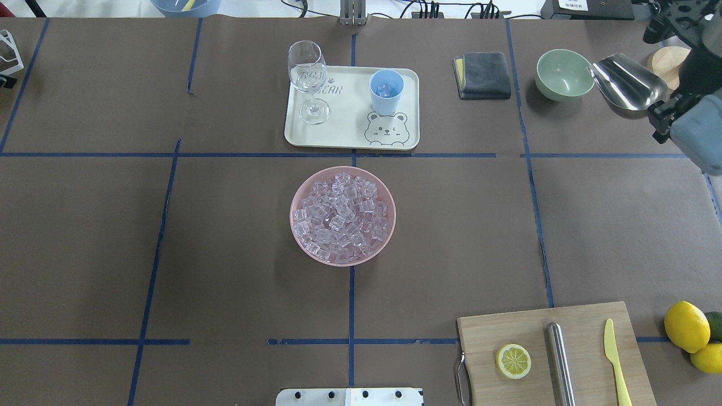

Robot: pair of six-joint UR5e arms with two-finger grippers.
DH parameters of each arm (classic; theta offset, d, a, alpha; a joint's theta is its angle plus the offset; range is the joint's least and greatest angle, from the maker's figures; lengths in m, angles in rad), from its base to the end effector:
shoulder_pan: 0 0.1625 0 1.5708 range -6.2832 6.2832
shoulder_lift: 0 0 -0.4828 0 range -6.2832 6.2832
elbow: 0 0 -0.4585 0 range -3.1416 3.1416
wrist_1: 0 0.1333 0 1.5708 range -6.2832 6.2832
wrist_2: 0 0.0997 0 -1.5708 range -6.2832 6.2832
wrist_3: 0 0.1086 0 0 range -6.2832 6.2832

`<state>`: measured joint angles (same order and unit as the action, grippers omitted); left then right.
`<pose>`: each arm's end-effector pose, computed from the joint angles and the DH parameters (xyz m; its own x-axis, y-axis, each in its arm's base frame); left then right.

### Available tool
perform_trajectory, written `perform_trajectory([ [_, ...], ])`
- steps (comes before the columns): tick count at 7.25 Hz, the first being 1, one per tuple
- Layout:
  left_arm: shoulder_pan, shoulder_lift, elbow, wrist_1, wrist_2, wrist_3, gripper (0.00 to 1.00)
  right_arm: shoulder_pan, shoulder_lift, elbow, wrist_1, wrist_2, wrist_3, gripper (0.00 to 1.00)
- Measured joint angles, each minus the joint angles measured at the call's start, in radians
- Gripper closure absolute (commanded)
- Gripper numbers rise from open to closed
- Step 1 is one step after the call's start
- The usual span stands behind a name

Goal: Put ice in cup with scoop
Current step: 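Carry the empty scoop back and set it down, opening the right gripper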

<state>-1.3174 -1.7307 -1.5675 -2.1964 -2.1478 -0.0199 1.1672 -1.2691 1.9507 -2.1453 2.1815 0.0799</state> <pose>0.0949 -0.6620 0.5619 0.7183 0.5686 -0.4009 -0.1636 0.6982 0.6970 -0.1735 -0.5872 0.4124 0.7582 -0.3039 0.5769 0.3310 0.9416 0.0610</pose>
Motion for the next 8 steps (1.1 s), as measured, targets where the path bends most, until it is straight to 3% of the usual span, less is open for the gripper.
perform_trajectory([
  [1,-0.002,0.018,-0.007,0.037,0.0,0.0,0.0,-0.01,-0.088,0.035,0.086,0.026,0.083,1.0],
  [3,-0.005,0.036,-0.066,0.228,0.0,0.0,0.0,-0.063,-0.263,0.046,0.379,0.046,0.28,1.0],
  [5,-0.024,0.04,-0.104,0.351,-0.001,0.0,0.0,-0.149,-0.354,0.011,0.62,0.025,0.494,1.0],
  [8,-0.045,0.046,-0.112,0.397,-0.017,0.0,0.0,-0.304,-0.439,-0.031,0.866,-0.018,0.785,1.0],
])
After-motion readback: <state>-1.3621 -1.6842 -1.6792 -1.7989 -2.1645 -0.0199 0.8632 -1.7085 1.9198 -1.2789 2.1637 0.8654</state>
